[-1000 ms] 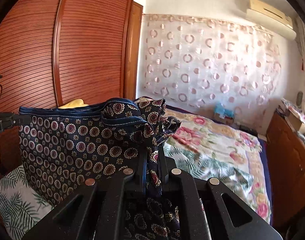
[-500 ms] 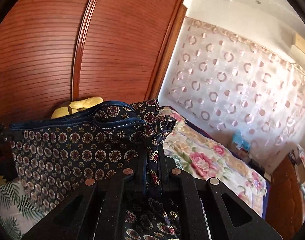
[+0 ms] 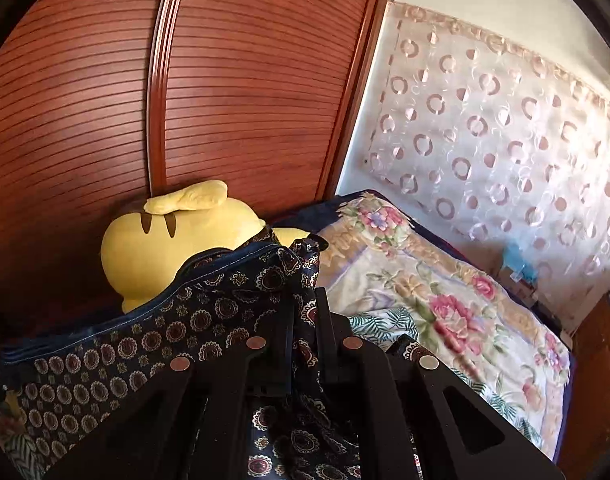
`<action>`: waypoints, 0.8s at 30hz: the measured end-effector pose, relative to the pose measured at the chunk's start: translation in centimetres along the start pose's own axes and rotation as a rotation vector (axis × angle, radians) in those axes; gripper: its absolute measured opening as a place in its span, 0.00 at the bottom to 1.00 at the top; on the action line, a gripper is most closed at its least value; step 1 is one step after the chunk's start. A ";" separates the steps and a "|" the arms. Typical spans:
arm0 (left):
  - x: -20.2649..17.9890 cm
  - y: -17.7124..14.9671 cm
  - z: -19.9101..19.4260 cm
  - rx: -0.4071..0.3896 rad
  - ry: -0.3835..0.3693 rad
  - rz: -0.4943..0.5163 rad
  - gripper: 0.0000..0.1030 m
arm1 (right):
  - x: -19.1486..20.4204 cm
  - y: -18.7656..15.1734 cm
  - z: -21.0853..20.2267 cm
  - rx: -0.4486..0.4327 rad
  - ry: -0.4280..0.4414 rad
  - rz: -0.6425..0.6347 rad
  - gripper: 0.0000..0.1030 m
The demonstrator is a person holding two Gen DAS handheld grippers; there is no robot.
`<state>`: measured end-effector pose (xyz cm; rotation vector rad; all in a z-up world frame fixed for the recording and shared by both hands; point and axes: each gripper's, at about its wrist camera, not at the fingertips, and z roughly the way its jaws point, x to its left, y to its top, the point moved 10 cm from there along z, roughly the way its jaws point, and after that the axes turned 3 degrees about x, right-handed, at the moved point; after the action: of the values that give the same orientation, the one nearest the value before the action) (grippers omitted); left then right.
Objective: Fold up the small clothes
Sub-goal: 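Carry the folded garment with both grippers toward the yellow plush toy, then lower the folded garment onto the yellow cloth and open both grippers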
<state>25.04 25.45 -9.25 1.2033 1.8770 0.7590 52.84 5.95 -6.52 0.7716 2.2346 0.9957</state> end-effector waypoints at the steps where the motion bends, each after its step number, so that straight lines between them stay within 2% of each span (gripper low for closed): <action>1: 0.0 0.0 -0.1 -0.001 0.003 -0.003 0.04 | -0.2 0.0 0.2 -0.001 0.006 0.003 0.07; 4: 0.1 -0.7 0.2 0.020 0.009 -0.012 0.04 | -0.1 0.5 1.4 0.025 0.005 0.015 0.08; 5: 0.1 -0.9 0.5 0.029 0.013 -0.015 0.04 | -0.1 0.5 1.6 0.049 0.017 0.026 0.15; 8: 0.3 -1.0 0.7 0.043 0.018 -0.020 0.04 | -1.3 0.4 2.5 0.119 0.025 0.064 0.25; 10: 0.5 -0.8 0.9 0.046 0.015 -0.027 0.04 | -2.2 0.6 1.8 0.100 0.032 0.081 0.28; 11: 0.6 -0.7 0.9 0.046 0.017 -0.026 0.04 | -2.9 0.6 1.3 0.092 0.015 0.089 0.37; 13: 0.5 -0.6 1.1 0.051 0.023 -0.022 0.04 | -4.1 0.4 0.3 0.071 -0.004 0.107 0.47; 16: 0.7 -0.6 1.3 0.060 0.027 -0.016 0.04 | -5.3 -0.5 -1.0 0.038 -0.063 0.114 0.47; 17: 0.8 -0.5 1.3 0.063 0.030 -0.012 0.04 | -5.5 -1.1 -1.1 0.045 -0.047 0.120 0.47; 20: 0.8 -0.4 1.4 0.067 0.041 0.003 0.04 | -4.1 -3.6 -0.6 0.102 0.079 0.122 0.47; 24: 0.8 -0.4 1.5 0.074 0.061 0.028 0.04 | -3.5 -6.2 0.2 0.168 0.162 0.139 0.47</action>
<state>25.92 26.17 -10.62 1.2682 1.9568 0.7549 53.70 0.16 -10.56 0.9613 2.4557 0.9743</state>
